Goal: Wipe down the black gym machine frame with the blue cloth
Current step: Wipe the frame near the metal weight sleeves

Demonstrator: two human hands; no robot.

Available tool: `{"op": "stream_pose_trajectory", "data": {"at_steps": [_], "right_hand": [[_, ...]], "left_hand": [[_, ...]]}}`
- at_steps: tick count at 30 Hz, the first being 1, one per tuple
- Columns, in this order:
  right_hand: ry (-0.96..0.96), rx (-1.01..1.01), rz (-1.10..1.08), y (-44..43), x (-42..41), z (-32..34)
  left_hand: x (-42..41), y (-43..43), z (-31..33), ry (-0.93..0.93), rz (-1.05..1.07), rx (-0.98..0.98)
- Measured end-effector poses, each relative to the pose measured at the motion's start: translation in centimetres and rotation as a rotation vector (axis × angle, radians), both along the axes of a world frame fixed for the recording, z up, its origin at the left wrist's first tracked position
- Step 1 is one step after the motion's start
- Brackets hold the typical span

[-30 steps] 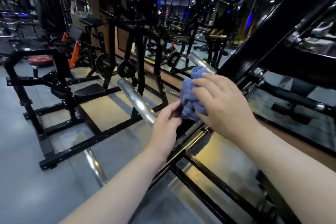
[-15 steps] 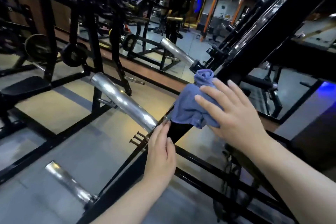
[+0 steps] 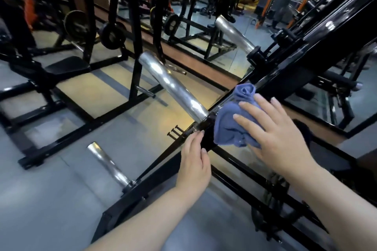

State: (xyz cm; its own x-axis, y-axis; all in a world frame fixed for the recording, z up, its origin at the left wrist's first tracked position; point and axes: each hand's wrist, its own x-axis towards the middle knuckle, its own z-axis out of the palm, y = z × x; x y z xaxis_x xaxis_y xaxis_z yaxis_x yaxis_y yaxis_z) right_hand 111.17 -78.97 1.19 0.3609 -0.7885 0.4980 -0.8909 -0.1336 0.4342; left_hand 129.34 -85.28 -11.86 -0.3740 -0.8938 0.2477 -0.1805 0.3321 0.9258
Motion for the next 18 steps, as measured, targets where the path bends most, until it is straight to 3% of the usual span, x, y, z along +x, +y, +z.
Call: {"op": "stream_pose_trajectory", "data": {"at_steps": [6,10,15,18], "right_hand": [[-0.298,-0.230,0.005,-0.6,0.5,-2.5],[-0.282,-0.115,0.058,-1.4,2.8,-8.7],[-0.237,0.034,0.010,-2.5,6.6,-13.0],[-0.194,0.122,0.019,-3.4,8.5,-14.7]], "left_hand": [[0.4,0.9,0.3,-0.045,-0.025,0.106],[1.2,1.3,-1.1,0.000,0.070,0.323],[2.8,0.9,-3.7,0.201,0.212,0.600],[3.5,0.8,-4.7,0.363,0.210,0.668]]}}
